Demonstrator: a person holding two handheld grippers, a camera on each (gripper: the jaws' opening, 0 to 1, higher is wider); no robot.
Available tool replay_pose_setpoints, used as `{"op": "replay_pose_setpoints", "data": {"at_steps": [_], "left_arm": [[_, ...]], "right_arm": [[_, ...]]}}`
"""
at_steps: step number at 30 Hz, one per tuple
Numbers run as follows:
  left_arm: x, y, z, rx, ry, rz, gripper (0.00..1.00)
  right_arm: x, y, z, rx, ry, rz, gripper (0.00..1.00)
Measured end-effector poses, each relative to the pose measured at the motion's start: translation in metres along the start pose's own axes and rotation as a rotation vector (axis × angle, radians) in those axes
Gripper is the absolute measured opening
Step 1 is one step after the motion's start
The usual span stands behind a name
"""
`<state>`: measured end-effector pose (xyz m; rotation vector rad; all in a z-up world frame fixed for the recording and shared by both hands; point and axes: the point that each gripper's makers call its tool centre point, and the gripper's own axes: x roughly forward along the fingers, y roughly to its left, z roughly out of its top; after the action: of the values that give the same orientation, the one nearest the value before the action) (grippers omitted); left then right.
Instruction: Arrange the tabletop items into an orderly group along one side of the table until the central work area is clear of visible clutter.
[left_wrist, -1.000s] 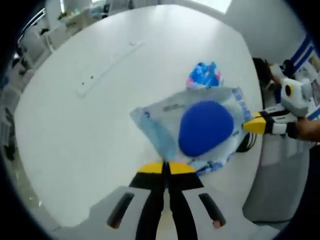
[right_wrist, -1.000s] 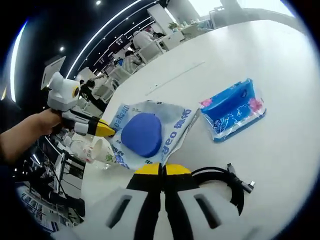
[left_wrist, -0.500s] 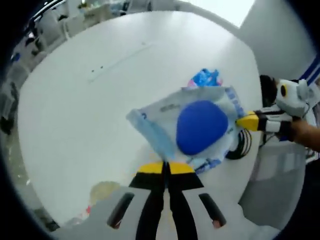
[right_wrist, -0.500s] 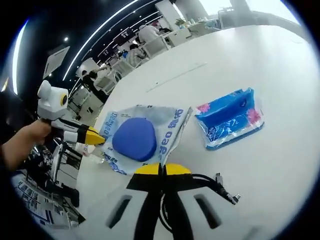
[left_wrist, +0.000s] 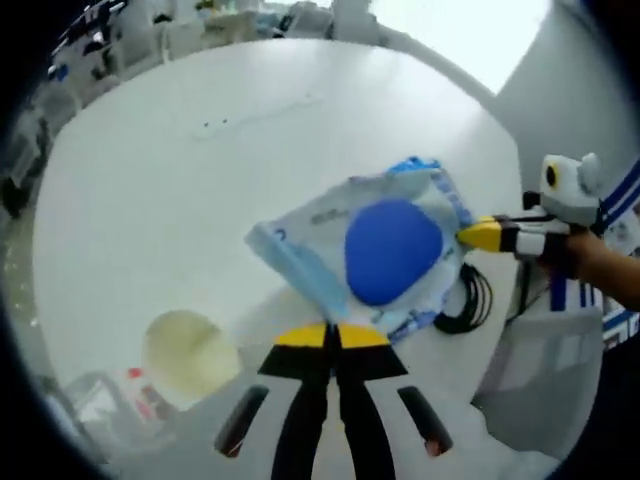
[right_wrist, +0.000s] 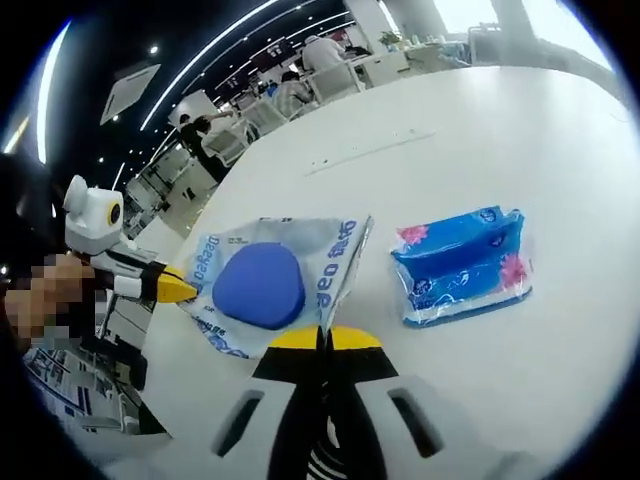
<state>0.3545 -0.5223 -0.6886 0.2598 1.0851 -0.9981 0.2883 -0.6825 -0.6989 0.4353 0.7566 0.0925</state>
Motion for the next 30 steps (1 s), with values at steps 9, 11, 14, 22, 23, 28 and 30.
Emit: {"op": "replay_pose_setpoints", "data": {"at_steps": [9,11,14,22,23,28,30], "left_arm": [[0.003,-0.001,-0.017,-0.117,-0.072,0.008,0.00],[0.005,0.000,-0.020,-0.138,-0.084,0.009,0.00],[0.006,0.002,-0.024,-0.166,-0.093,0.015,0.00],[0.012,0.005,-0.029,-0.212,-0.135,0.022,0.00],[0.013,0.006,-0.031,-0.210,-0.126,0.024,0.00],[0.019,0.009,-0.036,-0.222,-0.140,0.041,0.00],[0.022,0.009,-0.037,-0.225,-0.147,0.042,0.00]], "right_arm": [[0.006,-0.005,0.001,-0.016,0.023,0.016,0.00],[0.006,-0.004,0.001,-0.032,0.029,0.022,0.00],[0.008,-0.005,0.001,-0.030,0.038,0.026,0.00],[0.014,-0.012,0.001,-0.050,0.049,0.010,0.00],[0.015,-0.012,0.000,-0.047,0.054,0.015,0.00],[0.020,-0.011,-0.001,-0.056,0.059,0.016,0.00],[0.024,-0.013,-0.003,-0.060,0.062,0.005,0.00]]}}
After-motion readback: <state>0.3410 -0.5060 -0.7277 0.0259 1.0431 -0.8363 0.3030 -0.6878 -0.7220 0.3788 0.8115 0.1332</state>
